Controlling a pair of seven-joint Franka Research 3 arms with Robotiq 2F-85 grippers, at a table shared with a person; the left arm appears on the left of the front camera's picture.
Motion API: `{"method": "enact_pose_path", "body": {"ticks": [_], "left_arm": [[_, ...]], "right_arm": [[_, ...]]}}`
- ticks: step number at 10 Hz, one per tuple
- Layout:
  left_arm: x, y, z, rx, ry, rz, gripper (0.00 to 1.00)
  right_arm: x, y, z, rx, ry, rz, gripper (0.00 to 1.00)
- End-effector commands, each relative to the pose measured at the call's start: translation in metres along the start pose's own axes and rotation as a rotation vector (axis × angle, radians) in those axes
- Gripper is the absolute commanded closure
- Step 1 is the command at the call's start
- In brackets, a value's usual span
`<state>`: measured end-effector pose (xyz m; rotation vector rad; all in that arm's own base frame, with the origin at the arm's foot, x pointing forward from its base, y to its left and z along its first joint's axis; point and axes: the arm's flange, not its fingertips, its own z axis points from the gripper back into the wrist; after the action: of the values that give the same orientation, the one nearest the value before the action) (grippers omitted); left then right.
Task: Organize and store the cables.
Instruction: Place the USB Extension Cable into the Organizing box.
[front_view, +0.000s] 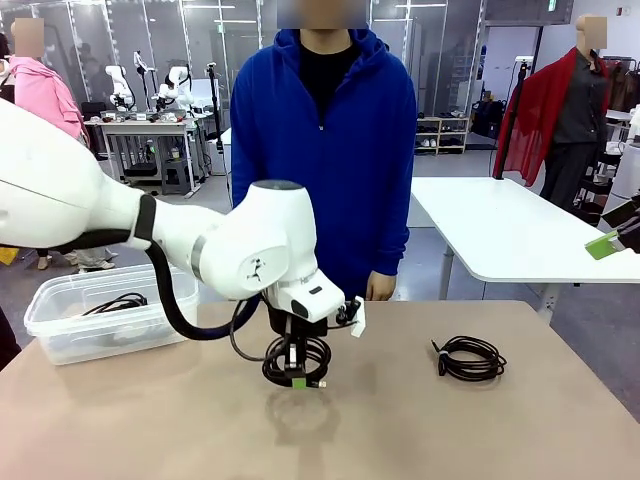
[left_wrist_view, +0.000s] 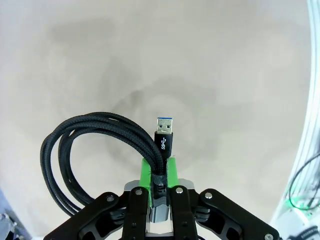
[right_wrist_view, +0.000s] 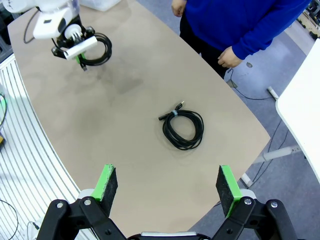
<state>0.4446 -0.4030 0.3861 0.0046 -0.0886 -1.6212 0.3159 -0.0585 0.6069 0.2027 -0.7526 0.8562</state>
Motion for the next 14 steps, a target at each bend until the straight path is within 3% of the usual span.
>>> {"method": "enact_pose_path", "body": {"ticks": [1, 4, 12, 13, 14], "left_arm": [[-0.009, -0.008, 0.027, -0.013, 0.036, -0.051, 1.00], [-0.010, -0.014, 0.050, 0.023, 0.037, -0.070, 1.00], [-0.006, -0.012, 0.046, 0.022, 0.037, -0.057, 1.00], [-0.006, -0.011, 0.044, 0.019, 0.039, -0.063, 0.86], [-0.012, -0.016, 0.054, 0.033, 0.036, -0.091, 0.86]], "right_arm": [[0.000, -0.001, 0.001, 0.004, 0.001, -0.002, 0.00], [0.000, -0.001, 0.001, 0.004, 0.001, -0.002, 0.00], [0.000, -0.001, 0.001, 0.004, 0.001, -0.002, 0.00], [0.000, -0.001, 0.001, 0.004, 0.001, -0.002, 0.00], [0.000, -0.001, 0.001, 0.004, 0.001, -0.002, 0.00]]}}
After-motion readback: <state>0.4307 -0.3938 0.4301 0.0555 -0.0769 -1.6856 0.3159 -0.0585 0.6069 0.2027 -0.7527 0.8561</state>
